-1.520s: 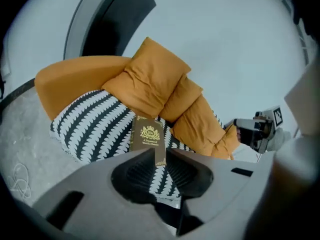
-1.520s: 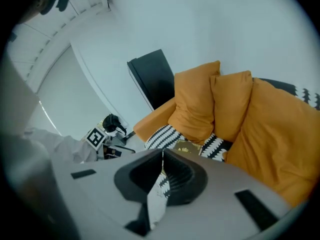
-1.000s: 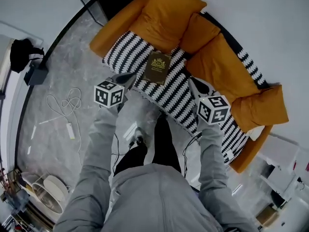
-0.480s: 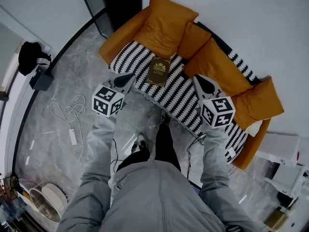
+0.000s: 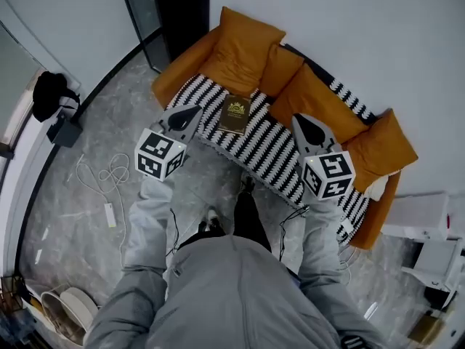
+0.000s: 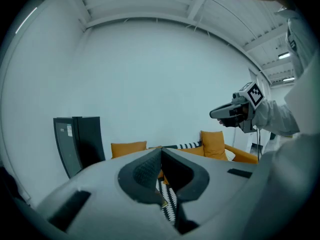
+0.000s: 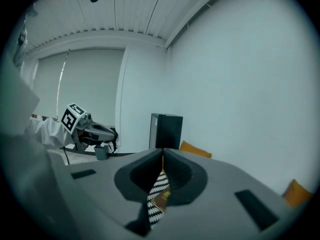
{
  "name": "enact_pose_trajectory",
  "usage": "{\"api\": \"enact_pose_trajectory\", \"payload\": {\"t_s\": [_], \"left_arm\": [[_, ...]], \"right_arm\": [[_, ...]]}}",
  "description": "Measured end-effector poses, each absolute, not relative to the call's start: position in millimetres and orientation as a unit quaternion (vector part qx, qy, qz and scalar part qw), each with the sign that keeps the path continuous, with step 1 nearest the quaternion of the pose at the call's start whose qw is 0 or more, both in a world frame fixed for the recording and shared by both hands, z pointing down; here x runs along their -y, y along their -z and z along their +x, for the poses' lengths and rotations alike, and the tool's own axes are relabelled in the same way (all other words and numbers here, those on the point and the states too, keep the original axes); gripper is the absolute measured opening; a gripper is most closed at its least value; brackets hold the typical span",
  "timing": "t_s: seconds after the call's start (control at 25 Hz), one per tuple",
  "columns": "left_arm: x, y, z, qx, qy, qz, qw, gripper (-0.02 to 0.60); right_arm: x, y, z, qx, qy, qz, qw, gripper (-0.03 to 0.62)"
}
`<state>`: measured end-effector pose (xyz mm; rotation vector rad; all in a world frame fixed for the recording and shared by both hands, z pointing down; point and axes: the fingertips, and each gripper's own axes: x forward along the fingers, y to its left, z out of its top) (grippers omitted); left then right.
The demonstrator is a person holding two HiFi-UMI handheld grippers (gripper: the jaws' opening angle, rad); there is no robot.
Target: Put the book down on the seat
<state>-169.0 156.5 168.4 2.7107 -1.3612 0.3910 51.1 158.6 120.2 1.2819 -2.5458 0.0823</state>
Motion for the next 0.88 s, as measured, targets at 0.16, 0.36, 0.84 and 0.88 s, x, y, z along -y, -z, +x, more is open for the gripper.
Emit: {"api": "enact_pose_trajectory", "payload": {"t_s": [0.16, 0.36, 0.84, 0.88], "left_arm": [[-171.3, -136.1, -165.0, 0.448, -0.126, 0.885, 0.009, 0.026], [-190.5, -102.6, -158.0, 0.449, -0.125, 0.884, -0.024, 0.026], [-239.1, -37.5, -158.3, 0.466, -0.115, 0.871, -0.104, 0.026], [-241.3, -33.1, -156.9, 0.466, -0.116, 0.87, -0.111, 0.026]], "right_arm": [[-176.1, -93.2, 50.5, 0.884, -0.005, 0.449, 0.133, 0.029], [-196.2, -64.0, 53.6, 0.883, 0.016, 0.455, 0.114, 0.029], [-247.0, -6.6, 42.4, 0.889, 0.078, 0.442, 0.089, 0.029], [-249.9, -3.8, 41.3, 0.889, 0.083, 0.441, 0.091, 0.029]]}}
